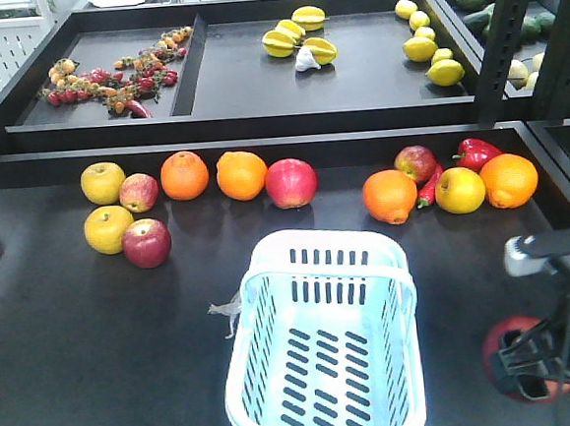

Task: Pick three apples into basket with both arms
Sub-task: 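Grasp the red apple with the right gripper and lift it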

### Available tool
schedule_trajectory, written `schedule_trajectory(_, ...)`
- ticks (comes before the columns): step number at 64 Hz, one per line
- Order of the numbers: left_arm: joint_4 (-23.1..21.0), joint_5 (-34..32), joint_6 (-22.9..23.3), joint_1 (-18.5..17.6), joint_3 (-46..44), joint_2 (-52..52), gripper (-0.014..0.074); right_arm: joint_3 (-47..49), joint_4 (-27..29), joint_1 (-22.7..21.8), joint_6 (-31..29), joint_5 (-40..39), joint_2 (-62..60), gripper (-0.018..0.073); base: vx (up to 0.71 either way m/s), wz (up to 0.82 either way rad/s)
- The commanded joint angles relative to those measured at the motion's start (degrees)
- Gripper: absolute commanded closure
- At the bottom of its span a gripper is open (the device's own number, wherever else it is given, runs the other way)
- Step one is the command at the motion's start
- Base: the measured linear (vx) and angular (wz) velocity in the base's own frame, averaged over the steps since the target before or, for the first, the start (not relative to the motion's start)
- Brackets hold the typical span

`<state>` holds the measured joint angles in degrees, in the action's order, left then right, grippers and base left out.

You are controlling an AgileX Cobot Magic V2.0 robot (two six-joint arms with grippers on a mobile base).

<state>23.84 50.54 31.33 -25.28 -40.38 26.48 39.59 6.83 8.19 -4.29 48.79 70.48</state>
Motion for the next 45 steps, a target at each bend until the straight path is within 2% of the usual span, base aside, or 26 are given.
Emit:
schedule_trajectory(1, 1.13, -3.11, 0.31, 0.14, -1.29, 0.47, 0.0027, 1.36, 6.63, -0.12, -3.49, -0.38, -7.56, 0.016, 0.0, 0.0)
schedule_trajectory(18, 1.13, -3.11, 0.31, 0.14, -1.29, 0.47, 0.0027, 1.36, 34.0, -0.12, -23.47, -2.18, -14.68, 0.016, 0.0, 0.0)
schedule_trajectory(29, 1.13, -3.11, 0.31, 0.14, -1.29, 0.47, 0.0027, 1.36, 47.65, -0.06, -34.8, -3.31, -12.41, 0.016, 0.0, 0.0)
schedule_trajectory(37, 1.13, -3.11, 0.31, 0.14, -1.29, 0.47, 0.0027, 1.36, 53.36, -0.06, -39.2, -3.1, -8.75, 0.016, 0.0, 0.0)
schedule_trajectory(45, 1.13, -3.11, 0.31, 0.14, -1.29, 0.47, 0.0027, 1.36, 55.03, -0.06, -41.33, -2.06, -4.95, 0.016, 0.0, 0.0)
